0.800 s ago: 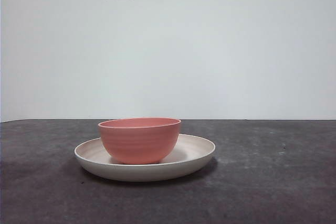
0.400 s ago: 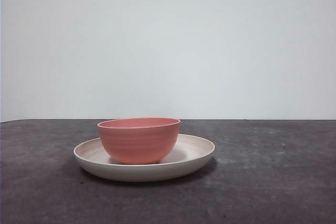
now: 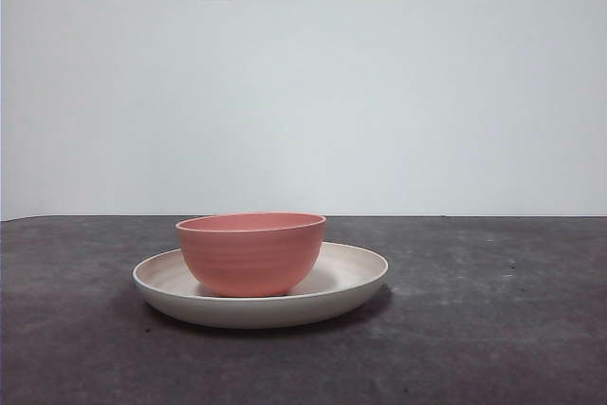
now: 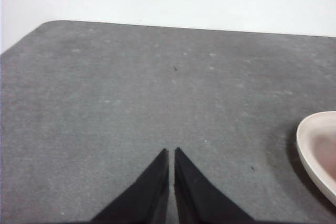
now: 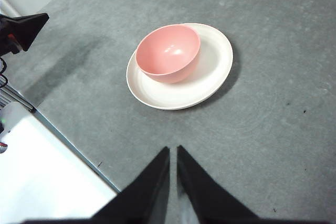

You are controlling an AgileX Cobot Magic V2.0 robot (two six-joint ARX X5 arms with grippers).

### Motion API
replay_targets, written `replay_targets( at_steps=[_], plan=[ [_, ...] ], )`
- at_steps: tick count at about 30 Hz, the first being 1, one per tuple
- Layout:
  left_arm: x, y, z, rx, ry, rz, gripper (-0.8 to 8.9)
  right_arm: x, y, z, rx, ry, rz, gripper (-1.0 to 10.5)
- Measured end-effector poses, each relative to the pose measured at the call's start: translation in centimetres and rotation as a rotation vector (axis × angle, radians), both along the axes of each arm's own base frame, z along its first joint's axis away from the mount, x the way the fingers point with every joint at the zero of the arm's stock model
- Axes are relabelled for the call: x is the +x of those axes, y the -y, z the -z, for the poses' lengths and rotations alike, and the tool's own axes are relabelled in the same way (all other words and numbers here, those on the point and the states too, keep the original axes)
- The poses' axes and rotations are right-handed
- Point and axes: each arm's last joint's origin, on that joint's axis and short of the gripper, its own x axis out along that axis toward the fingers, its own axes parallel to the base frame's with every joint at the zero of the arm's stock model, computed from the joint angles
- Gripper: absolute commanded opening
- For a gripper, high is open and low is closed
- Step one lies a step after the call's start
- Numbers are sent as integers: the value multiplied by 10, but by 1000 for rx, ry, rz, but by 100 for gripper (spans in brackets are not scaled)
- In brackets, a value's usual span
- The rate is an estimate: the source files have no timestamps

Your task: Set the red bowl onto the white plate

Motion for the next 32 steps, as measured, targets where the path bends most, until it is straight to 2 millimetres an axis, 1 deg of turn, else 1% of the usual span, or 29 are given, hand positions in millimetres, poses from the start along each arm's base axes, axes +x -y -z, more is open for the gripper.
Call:
replay_targets(
  at_steps=[7,32],
  plan=[
    [0,-2,1,8,1,-53,20,0,0,0,0,0,0,19],
    [0,-2,1,9,1,-54,20,0,1,0,1,1,7,19]
  ],
)
